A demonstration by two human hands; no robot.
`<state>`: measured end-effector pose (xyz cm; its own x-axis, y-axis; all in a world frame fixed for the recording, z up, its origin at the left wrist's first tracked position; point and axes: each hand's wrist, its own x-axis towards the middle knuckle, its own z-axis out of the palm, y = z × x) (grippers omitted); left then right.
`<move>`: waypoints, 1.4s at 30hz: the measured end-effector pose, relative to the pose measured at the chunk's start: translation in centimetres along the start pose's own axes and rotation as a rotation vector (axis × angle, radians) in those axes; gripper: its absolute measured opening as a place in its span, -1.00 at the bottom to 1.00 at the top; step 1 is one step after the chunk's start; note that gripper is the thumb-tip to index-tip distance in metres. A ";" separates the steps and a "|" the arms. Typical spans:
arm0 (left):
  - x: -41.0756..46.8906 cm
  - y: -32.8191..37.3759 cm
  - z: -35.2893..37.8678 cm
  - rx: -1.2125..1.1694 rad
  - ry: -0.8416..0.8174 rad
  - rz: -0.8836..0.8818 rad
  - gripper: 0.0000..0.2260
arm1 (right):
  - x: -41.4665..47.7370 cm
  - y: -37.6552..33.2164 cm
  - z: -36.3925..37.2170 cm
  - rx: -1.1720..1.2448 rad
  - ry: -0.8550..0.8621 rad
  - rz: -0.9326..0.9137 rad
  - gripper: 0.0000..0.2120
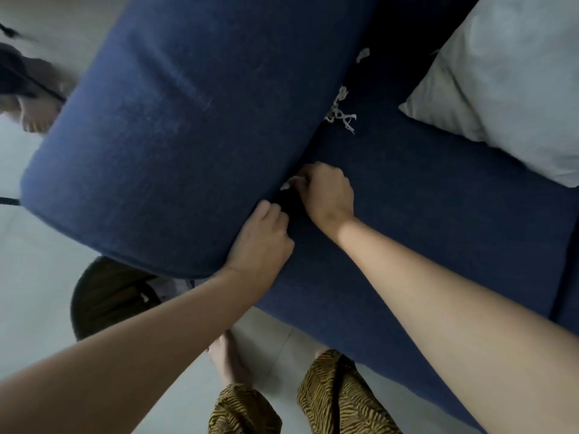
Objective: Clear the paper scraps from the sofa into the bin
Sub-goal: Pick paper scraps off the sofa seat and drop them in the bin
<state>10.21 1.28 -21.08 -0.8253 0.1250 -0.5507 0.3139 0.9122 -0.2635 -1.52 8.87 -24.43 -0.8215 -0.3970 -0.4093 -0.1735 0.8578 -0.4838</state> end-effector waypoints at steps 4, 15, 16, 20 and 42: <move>-6.1 -0.3 -0.3 -0.385 0.237 -0.016 -0.84 | -5.4 0.5 -1.4 0.218 0.047 0.005 -0.82; -22.8 -1.7 15.7 -0.931 0.123 -0.540 -0.90 | -20.3 -9.3 7.0 0.151 -0.231 -0.150 -0.91; -23.5 -2.2 17.6 -0.966 0.093 -0.648 -0.91 | -20.7 -10.4 8.2 0.150 -0.247 -0.151 -0.90; -24.7 -3.5 23.6 -1.147 0.019 -0.928 -0.89 | -20.8 -14.1 12.9 0.117 -0.284 -0.175 -0.87; -30.2 -6.1 31.1 -1.166 -0.142 -0.859 -0.28 | -14.2 -18.4 27.8 -0.180 -0.711 -0.040 -0.05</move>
<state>47.85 -20.23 -27.47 -0.4843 -0.5879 -0.6480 -0.8520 0.4853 0.1965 28.43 -10.35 -31.21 -0.2725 -0.4926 -0.8265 -0.3330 0.8542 -0.3994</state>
